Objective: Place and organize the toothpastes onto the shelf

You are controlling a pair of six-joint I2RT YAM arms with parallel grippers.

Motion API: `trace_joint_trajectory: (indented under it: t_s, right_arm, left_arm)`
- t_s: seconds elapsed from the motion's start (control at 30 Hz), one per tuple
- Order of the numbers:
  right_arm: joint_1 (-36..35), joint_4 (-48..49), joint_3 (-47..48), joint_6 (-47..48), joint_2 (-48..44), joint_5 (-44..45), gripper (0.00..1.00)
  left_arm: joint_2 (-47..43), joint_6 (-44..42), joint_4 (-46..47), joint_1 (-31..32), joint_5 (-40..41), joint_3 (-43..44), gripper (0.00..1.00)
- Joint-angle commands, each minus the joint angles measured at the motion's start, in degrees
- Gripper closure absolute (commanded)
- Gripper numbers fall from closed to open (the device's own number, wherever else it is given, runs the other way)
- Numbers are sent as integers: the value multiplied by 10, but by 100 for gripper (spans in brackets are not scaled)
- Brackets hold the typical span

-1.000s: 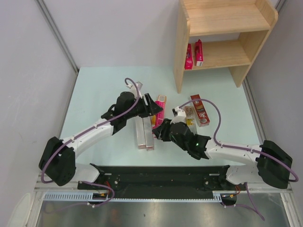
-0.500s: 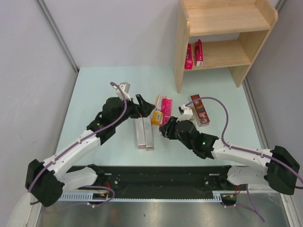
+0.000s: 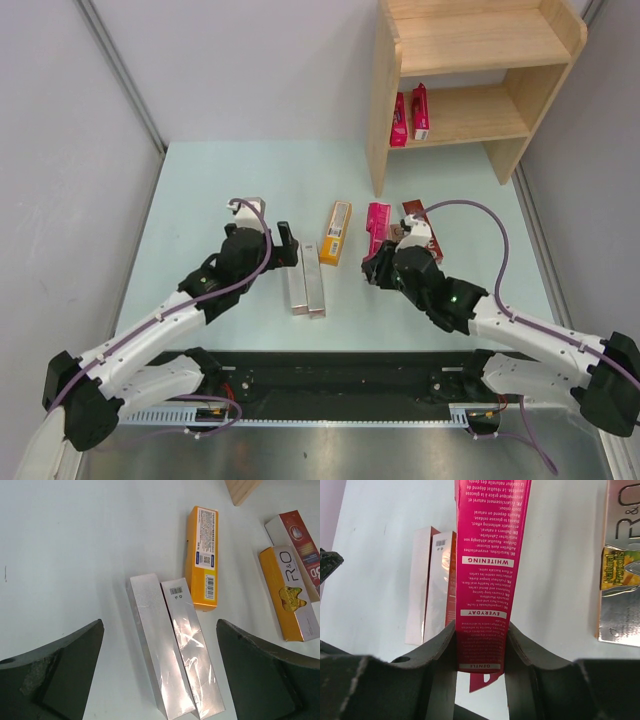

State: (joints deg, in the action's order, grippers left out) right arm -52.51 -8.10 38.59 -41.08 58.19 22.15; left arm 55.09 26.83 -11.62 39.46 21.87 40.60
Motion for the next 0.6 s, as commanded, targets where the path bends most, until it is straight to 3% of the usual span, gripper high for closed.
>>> trace_joint_trajectory:
  t_s: [0.0,0.23,0.57]
  right_arm:
    - [19,4,18,28,-28,-14,76]
    - [50,-5,32,50,-45,-36,77]
    - [117,-53,131,112,-26,-62,77]
  left_arm:
    - [-6,-19,8,4,17,0,0]
    - [8,-22,9,8,9,-3,0]
    - [14,-18,21,11,-7,-23,0]
